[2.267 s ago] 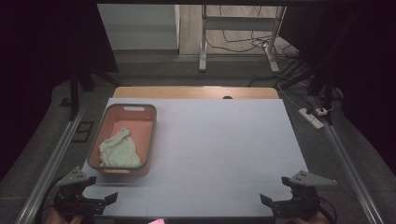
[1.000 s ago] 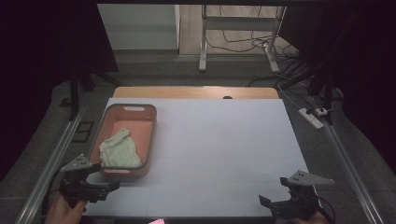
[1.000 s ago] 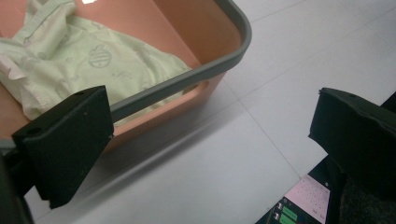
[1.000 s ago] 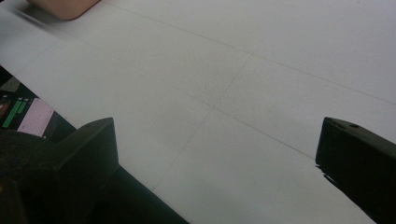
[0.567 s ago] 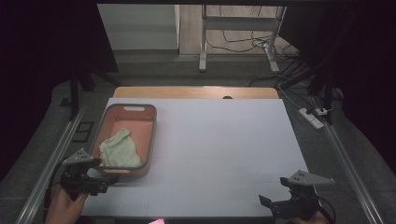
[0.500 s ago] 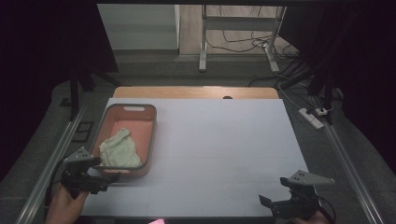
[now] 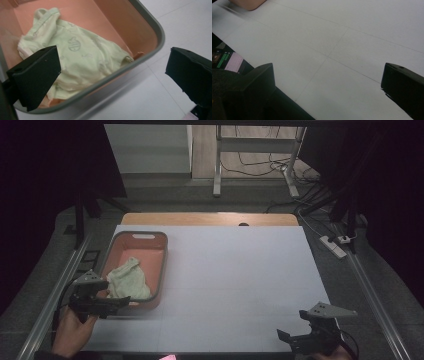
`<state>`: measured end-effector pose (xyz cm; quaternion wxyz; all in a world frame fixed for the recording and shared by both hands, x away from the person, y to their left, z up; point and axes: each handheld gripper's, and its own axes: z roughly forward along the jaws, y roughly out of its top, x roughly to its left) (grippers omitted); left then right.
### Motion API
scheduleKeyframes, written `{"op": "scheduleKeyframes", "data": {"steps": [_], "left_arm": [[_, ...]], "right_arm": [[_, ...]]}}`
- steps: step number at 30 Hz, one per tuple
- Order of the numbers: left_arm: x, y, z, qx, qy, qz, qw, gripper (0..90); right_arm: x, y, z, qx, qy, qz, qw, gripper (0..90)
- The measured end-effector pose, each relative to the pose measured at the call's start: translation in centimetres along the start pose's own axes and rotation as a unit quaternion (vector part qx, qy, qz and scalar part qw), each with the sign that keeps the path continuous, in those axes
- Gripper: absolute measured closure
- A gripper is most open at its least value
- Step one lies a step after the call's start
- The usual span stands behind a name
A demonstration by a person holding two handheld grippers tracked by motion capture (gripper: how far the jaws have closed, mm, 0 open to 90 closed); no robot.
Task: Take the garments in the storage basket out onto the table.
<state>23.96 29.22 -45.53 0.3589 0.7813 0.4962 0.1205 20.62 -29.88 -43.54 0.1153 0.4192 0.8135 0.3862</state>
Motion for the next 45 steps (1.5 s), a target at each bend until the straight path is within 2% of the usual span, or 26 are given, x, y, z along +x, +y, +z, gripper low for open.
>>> {"op": "scheduleKeyframes", "data": {"steps": [10, 22, 26, 32, 38, 39, 45], "left_arm": [[0.9, 1.1, 1.2, 0.015, 0.005, -0.004, 0.9999, 0.4], [2.8, 2.7, 3.1, 0.049, 0.008, -0.007, 0.9987, 1.1], [3.3, 3.3, 3.7, 0.050, 0.010, -0.012, 0.9986, 0.1], [3.7, 4.0, 4.5, 0.055, 0.013, -0.008, 0.9984, 0.0], [4.3, 4.9, 5.2, 0.071, 0.027, -0.005, 0.9971, 0.0], [4.7, 5.1, 5.3, 0.080, 0.023, -0.005, 0.9965, 0.5], [5.6, 5.6, 5.6, 0.094, 0.015, -0.005, 0.9954, 1.6]], "right_arm": [[0.0, 0.0, 0.1, 0.002, 0.001, -0.002, 1.0000, 0.0], [0.1, 0.0, 0.1, 0.006, 0.002, -0.004, 1.0000, 0.0], [0.1, 0.0, 0.1, 0.007, 0.001, -0.004, 1.0000, 0.0], [0.1, 0.0, 0.2, 0.007, 0.001, -0.005, 1.0000, 0.0], [0.1, 0.0, 0.2, 0.008, 0.001, -0.005, 1.0000, 0.0], [0.1, 0.0, 0.2, 0.008, 0.001, -0.005, 1.0000, 0.0], [0.0, 0.1, 0.2, 0.009, 0.000, -0.006, 0.9999, 0.0]]}}
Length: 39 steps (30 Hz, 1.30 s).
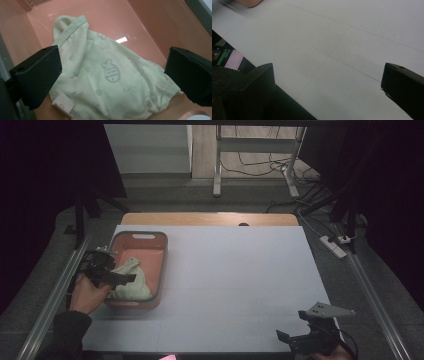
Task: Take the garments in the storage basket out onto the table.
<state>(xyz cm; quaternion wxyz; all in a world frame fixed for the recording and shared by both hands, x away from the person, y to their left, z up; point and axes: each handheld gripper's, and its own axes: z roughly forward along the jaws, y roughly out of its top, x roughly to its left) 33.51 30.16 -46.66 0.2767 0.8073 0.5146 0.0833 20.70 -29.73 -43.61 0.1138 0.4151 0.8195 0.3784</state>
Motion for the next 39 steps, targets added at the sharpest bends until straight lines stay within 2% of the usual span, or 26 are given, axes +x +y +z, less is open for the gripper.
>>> {"op": "scheduleKeyframes", "data": {"steps": [5, 7, 13, 14, 15, 17, 19, 20, 21, 23, 24, 29, 30, 31, 32, 33, 34, 37, 39], "left_arm": [[0.6, 0.6, 0.6, 0.018, 0.008, 0.003, 0.9998, 1.5], [0.8, 1.1, 1.2, 0.038, 0.013, 0.009, 0.9992, 1.6], [0.5, 2.3, 2.6, 0.071, 0.006, 0.040, 0.9967, 0.0], [0.5, 2.3, 2.6, 0.071, 0.006, 0.040, 0.9967, 0.0], [0.3, 2.7, 2.8, 0.064, -0.002, 0.049, 0.9967, 0.0], [0.1, 2.9, 3.0, 0.052, -0.017, 0.050, 0.9973, 0.0], [0.0, 3.0, 3.2, 0.058, -0.014, 0.054, 0.9967, 0.0], [-0.1, 3.1, 3.6, 0.066, -0.008, 0.061, 0.9959, 0.0], [-0.1, 3.2, 4.4, 0.086, -0.004, 0.059, 0.9945, 0.0], [-0.2, 3.2, 5.1, 0.111, 0.005, 0.062, 0.9919, 0.0], [-0.2, 3.2, 5.1, 0.111, 0.005, 0.062, 0.9919, 0.0], [-0.3, 3.1, 6.7, 0.168, 0.015, 0.056, 0.9840, 0.0], [-0.3, 3.1, 6.7, 0.168, 0.015, 0.056, 0.9840, 0.0], [-0.4, 3.0, 7.2, 0.190, 0.017, 0.051, 0.9804, 0.0], [-0.4, 3.0, 7.2, 0.190, 0.017, 0.051, 0.9804, 0.0], [-0.4, 3.0, 7.7, 0.214, 0.029, 0.049, 0.9750, 0.0], [-0.4, 2.9, 8.0, 0.222, 0.029, 0.045, 0.9736, 0.6], [-0.5, 3.0, 7.9, 0.222, 0.030, 0.044, 0.9736, 2.2], [-0.5, 2.9, 7.7, 0.217, 0.031, 0.041, 0.9747, 4.7]], "right_arm": [[0.0, 0.0, 0.1, 0.001, 0.000, 0.001, 1.0000, 0.0], [0.1, 0.0, 0.1, 0.003, -0.001, 0.000, 1.0000, 0.0], [0.0, 0.0, 0.1, 0.002, 0.000, 0.001, 1.0000, 0.0], [0.0, 0.0, 0.1, 0.002, 0.000, 0.001, 1.0000, 0.0], [0.1, 0.0, 0.1, 0.003, 0.000, 0.001, 1.0000, 0.0], [0.0, 0.0, 0.1, 0.003, 0.000, 0.000, 1.0000, 0.0], [0.0, 0.0, 0.1, 0.003, 0.001, 0.001, 1.0000, 0.0], [0.0, 0.0, 0.1, 0.003, 0.001, 0.001, 1.0000, 0.0], [0.0, 0.0, 0.1, 0.003, 0.001, 0.001, 1.0000, 0.0], [0.1, 0.0, 0.1, 0.003, 0.000, 0.000, 1.0000, 0.0], [0.1, 0.0, 0.1, 0.003, 0.000, 0.000, 1.0000, 0.0], [0.0, 0.0, 0.1, 0.002, 0.001, 0.000, 1.0000, 0.0], [0.0, 0.0, 0.1, 0.002, 0.001, 0.000, 1.0000, 0.0], [0.0, 0.0, 0.1, 0.002, 0.001, -0.001, 1.0000, 0.0], [0.0, 0.0, 0.1, 0.002, 0.001, -0.001, 1.0000, 0.0], [0.0, 0.0, 0.1, 0.002, 0.001, -0.001, 1.0000, 0.0], [0.1, 0.0, 0.1, 0.002, 0.001, -0.001, 1.0000, 0.0], [0.1, 0.0, 0.1, 0.002, 0.001, -0.002, 1.0000, 0.0], [0.1, 0.0, 0.1, 0.002, 0.001, -0.002, 1.0000, 0.0]]}}
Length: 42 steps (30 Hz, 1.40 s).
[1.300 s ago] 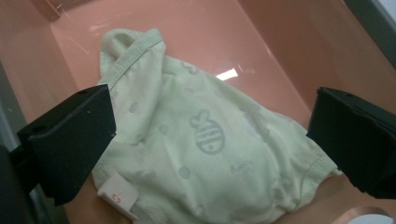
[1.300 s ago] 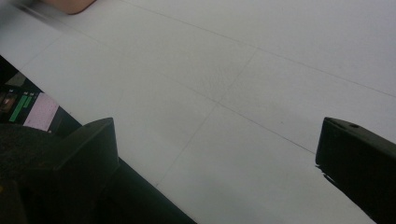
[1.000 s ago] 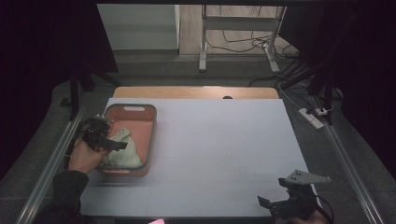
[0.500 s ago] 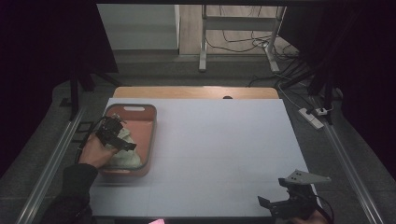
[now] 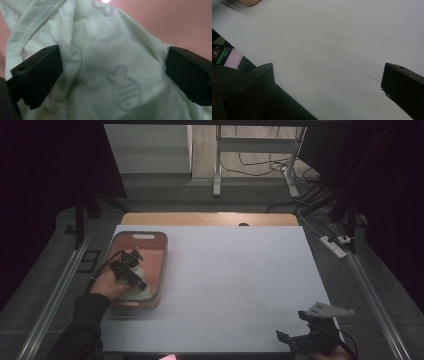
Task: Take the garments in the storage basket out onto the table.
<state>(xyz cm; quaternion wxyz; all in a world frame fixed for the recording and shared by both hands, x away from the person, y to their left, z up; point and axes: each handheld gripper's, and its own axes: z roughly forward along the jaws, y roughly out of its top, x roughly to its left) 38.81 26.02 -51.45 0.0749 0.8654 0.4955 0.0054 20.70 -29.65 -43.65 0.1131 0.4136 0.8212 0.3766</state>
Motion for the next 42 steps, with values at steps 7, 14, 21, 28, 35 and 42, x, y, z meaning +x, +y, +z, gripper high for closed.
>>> {"op": "scheduleKeyframes", "data": {"steps": [7, 14, 21, 28, 35, 42], "left_arm": [[0.3, -0.3, -1.0, -0.015, 0.002, -0.019, 0.9997, 44.9], [0.3, -0.2, -1.4, 0.002, -0.003, -0.053, 0.9986, 75.8], [0.5, -0.3, -1.7, -0.012, -0.024, -0.057, 0.9980, 78.9], [0.8, -0.6, -2.5, -0.048, -0.058, -0.061, 0.9953, 78.9], [0.7, -0.8, -3.9, -0.099, -0.076, -0.051, 0.9908, 78.7], [0.3, -1.0, -5.7, -0.140, -0.080, -0.032, 0.9864, 78.6]], "right_arm": [[0.1, 0.0, 0.0, 0.002, 0.001, 0.000, 1.0000, 0.0], [0.1, 0.0, 0.0, 0.003, 0.001, -0.001, 1.0000, 0.0], [0.1, 0.0, 0.1, 0.003, 0.000, -0.001, 1.0000, 0.0], [0.0, 0.0, 0.0, 0.003, -0.001, 0.000, 1.0000, 0.0], [0.0, 0.0, 0.1, 0.003, -0.001, 0.000, 1.0000, 0.0], [0.1, 0.0, 0.1, 0.003, 0.000, -0.001, 1.0000, 0.0]]}}
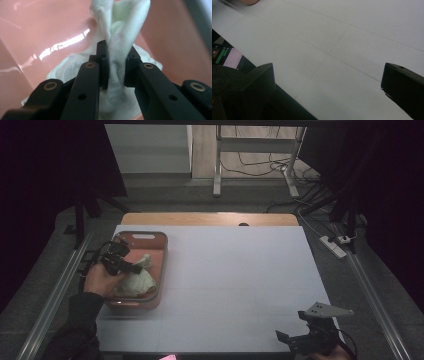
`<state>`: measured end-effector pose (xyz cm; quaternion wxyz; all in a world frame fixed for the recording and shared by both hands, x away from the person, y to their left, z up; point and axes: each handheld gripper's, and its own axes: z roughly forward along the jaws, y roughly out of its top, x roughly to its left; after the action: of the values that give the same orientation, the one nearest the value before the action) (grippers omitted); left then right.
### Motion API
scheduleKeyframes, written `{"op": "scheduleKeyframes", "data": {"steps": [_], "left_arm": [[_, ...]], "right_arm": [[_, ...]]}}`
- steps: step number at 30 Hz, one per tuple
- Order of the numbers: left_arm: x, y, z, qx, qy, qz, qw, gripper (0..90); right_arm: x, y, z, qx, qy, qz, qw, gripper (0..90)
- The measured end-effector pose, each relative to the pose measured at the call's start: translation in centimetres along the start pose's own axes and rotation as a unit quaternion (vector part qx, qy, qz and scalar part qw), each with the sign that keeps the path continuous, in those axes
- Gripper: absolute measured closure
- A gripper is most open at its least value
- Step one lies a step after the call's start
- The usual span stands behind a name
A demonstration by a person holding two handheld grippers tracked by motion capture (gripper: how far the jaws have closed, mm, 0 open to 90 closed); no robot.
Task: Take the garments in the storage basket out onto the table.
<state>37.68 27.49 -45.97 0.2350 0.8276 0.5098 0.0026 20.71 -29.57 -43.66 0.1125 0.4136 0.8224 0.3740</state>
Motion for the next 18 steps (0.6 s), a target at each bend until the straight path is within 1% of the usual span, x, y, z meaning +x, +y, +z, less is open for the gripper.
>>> {"op": "scheduleKeyframes", "data": {"steps": [1, 2, 3, 4, 5, 6, 8, 9, 13, 14, 16, 18], "left_arm": [[0.0, 0.0, 0.0, 0.000, 0.000, 0.000, 1.0000, 78.6], [-0.1, 0.1, -0.5, -0.010, -0.003, 0.002, 0.9999, 78.6], [-0.1, 0.1, -0.5, -0.010, -0.003, 0.002, 0.9999, 78.6], [-0.3, 0.3, -0.9, -0.017, -0.006, 0.006, 0.9998, 78.5], [-0.3, 0.3, -0.9, -0.017, -0.006, 0.006, 0.9998, 78.5], [-0.5, 0.4, -1.2, -0.025, -0.010, 0.010, 0.9996, 78.5], [-0.7, 0.5, -1.3, -0.028, -0.010, 0.012, 0.9995, 78.4], [-1.0, 0.7, -1.7, -0.036, -0.010, 0.017, 0.9991, 78.4], [-1.6, 1.2, -2.4, -0.049, -0.008, 0.030, 0.9983, 78.4], [-1.6, 1.2, -2.4, -0.049, -0.008, 0.030, 0.9983, 78.4], [-1.9, 1.4, -2.8, -0.056, -0.006, 0.036, 0.9978, 78.4], [-2.1, 1.7, -3.2, -0.063, -0.009, 0.040, 0.9972, 78.4]], "right_arm": [[0.0, 0.0, 0.0, 0.000, 0.000, 0.000, 1.0000, 0.0], [0.0, 0.0, 0.0, 0.000, 0.000, 0.000, 1.0000, 0.0], [0.0, 0.0, 0.0, 0.000, 0.000, 0.000, 1.0000, 0.0], [0.0, 0.0, 0.0, 0.001, -0.002, -0.002, 1.0000, 0.0], [0.0, 0.0, 0.0, 0.001, -0.002, -0.002, 1.0000, 0.0], [0.1, 0.0, 0.0, 0.002, -0.004, -0.005, 1.0000, 0.0], [0.1, 0.0, 0.1, 0.003, -0.004, -0.006, 1.0000, 0.0], [0.1, 0.0, 0.1, 0.003, -0.004, -0.006, 1.0000, 0.0], [0.1, 0.0, 0.0, 0.003, -0.003, -0.005, 1.0000, 0.0], [0.1, 0.0, 0.0, 0.003, -0.003, -0.005, 1.0000, 0.0], [0.1, 0.0, 0.1, 0.002, -0.002, -0.004, 1.0000, 0.0], [0.1, 0.0, 0.1, 0.002, -0.003, -0.004, 1.0000, 0.0]]}}
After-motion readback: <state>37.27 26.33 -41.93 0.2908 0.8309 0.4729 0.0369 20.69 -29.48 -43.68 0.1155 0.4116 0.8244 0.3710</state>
